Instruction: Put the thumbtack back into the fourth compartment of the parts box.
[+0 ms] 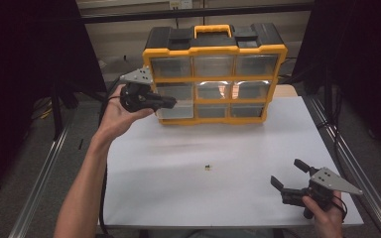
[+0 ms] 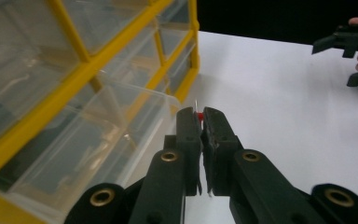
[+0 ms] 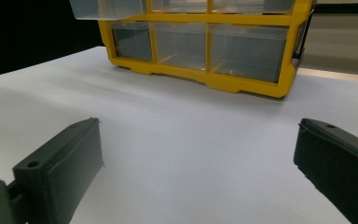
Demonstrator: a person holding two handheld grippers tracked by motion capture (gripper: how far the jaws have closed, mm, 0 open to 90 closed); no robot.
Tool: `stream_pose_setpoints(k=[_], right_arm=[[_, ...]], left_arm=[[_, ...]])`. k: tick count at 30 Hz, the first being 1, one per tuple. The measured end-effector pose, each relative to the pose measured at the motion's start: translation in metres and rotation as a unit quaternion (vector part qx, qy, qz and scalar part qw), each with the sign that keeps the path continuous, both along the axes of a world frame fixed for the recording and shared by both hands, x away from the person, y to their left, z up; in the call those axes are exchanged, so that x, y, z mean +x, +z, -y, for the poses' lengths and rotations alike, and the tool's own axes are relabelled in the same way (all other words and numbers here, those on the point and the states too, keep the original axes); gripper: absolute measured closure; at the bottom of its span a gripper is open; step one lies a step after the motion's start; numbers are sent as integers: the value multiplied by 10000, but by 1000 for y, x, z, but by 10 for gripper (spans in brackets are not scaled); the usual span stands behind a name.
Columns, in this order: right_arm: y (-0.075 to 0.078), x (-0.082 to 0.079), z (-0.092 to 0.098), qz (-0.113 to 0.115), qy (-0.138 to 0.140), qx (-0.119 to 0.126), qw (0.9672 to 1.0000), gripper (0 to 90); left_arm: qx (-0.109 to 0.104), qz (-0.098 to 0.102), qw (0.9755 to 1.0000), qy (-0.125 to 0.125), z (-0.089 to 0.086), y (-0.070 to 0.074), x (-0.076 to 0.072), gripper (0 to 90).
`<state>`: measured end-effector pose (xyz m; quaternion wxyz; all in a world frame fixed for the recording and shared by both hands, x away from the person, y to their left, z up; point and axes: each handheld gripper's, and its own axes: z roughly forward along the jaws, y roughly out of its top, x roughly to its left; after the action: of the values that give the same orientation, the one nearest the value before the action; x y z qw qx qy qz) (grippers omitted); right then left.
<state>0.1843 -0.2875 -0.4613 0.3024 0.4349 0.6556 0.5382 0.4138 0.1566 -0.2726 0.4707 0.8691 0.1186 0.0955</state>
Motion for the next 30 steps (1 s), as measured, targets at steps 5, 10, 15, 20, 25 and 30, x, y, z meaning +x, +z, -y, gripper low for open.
stream_pose_setpoints(k=[5, 10, 15, 20, 25, 30], right_arm=[[0, 0, 1, 33, -4, 0, 10000, 8], [0, 0, 0, 30, 27, -6, 10000, 8], [0, 0, 0, 34, 31, -16, 10000, 8], [0, 0, 1, 33, 48, -26, 10000, 9], [0, 0, 1, 26, 32, -30, 10000, 8], [0, 0, 0, 26, 55, -37, 10000, 8]], left_arm=[[49, 6, 9998, 198, -11, 10, 12, 862], [168, -10, 9994, 311, -17, 16, 21, 862], [401, -28, 9985, 364, -11, 13, 27, 862], [754, -91, 9963, 403, -5, 11, 36, 861], [1029, -148, 9939, 370, 2, 14, 47, 861], [1175, -251, 9921, 357, 8, 16, 54, 861]])
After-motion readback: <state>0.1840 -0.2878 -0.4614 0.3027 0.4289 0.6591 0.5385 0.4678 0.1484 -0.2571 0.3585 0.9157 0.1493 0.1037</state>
